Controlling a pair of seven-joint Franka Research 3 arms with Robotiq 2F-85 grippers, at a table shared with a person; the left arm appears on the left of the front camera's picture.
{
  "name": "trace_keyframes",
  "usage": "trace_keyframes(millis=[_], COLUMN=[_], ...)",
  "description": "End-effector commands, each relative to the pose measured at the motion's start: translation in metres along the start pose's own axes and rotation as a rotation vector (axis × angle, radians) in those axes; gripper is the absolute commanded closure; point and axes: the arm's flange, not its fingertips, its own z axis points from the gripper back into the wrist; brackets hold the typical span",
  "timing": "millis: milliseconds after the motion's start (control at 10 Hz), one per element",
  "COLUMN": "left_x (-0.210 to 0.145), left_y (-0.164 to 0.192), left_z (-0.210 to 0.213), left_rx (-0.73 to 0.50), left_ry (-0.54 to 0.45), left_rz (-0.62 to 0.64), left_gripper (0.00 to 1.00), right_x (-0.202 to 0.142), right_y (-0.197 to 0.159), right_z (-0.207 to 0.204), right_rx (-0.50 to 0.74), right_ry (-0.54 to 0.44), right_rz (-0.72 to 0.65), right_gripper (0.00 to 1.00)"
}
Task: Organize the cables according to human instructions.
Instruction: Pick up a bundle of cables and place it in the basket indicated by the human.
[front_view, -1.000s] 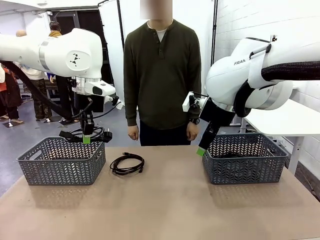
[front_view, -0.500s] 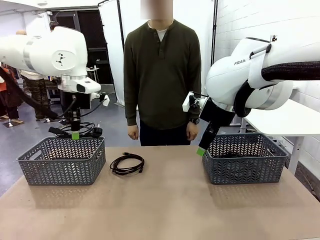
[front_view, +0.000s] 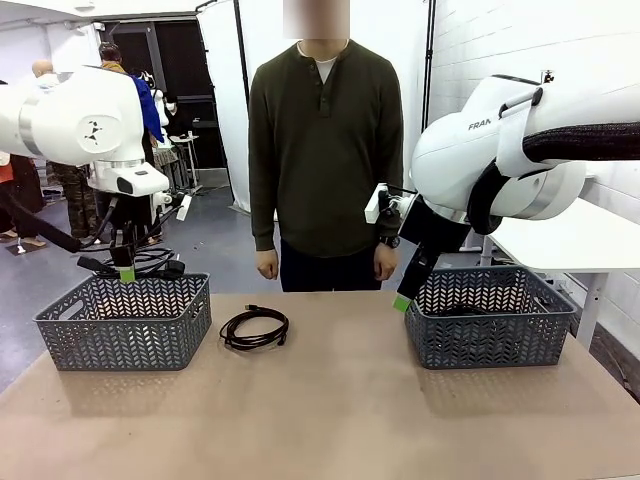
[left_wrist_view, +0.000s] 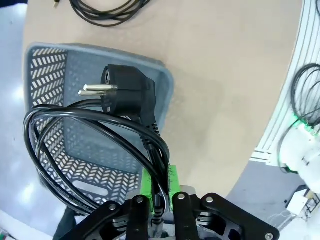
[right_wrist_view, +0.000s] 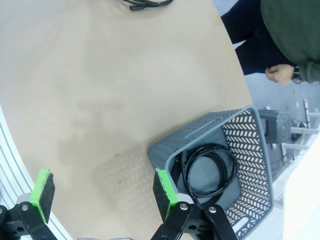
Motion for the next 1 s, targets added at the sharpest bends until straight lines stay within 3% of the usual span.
trace_keyframes(millis=[0, 900], left_x=[-0.016, -0.031], left_y=[0.006, 0.041], left_z=[-0.013, -0.050], left_rx=[0.047, 0.043], left_ry=[-0.033, -0.097], left_rz=[-0.081, -0.182], left_gripper=[1.00, 1.00], right_x=[-0.001, -0.001], right_y=[0.000, 0.000], right_z=[-0.001, -0.001], right_rx=[-0.009, -0.009], right_ry=[0.001, 0.001], right_rz=[-0.001, -0.001], right_gripper=[0.00, 0.00])
